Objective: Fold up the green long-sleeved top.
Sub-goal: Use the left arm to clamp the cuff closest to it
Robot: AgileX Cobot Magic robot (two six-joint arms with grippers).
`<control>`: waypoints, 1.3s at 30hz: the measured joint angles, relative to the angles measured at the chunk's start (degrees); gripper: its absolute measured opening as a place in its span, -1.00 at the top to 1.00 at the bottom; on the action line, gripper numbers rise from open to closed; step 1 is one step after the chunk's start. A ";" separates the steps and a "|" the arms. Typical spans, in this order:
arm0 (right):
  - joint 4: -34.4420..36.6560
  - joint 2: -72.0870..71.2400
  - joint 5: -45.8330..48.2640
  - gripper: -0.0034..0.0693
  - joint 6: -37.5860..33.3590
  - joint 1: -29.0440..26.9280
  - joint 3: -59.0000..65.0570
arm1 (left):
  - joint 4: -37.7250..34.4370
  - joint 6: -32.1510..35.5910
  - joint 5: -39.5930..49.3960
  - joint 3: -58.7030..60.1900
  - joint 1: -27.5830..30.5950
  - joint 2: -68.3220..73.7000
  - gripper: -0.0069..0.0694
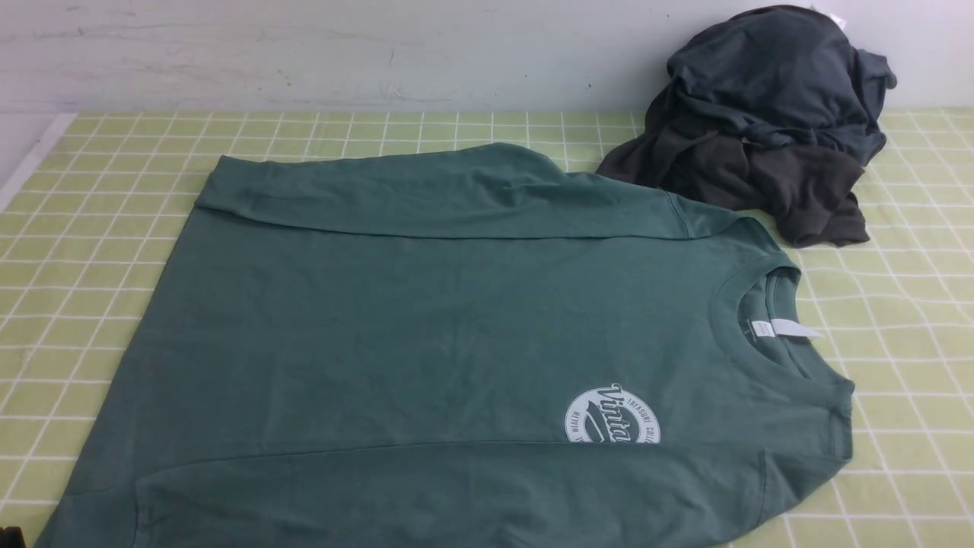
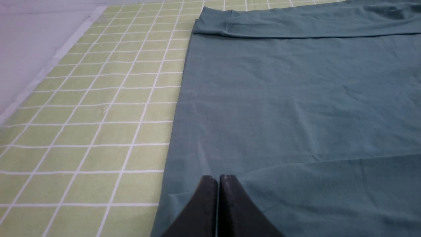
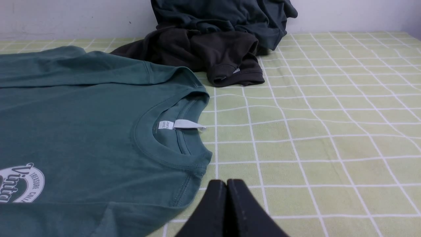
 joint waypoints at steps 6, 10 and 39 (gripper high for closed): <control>-0.05 0.00 -8.65 0.94 0.00 0.00 0.26 | 0.41 0.00 -11.83 0.56 0.00 0.00 0.83; 0.00 0.00 -21.23 0.94 1.48 0.00 0.26 | 1.11 0.00 -25.82 0.56 0.00 0.00 0.83; -7.33 44.00 3.95 0.94 13.32 5.29 -30.75 | -0.52 -11.60 6.11 -39.27 0.00 47.33 0.83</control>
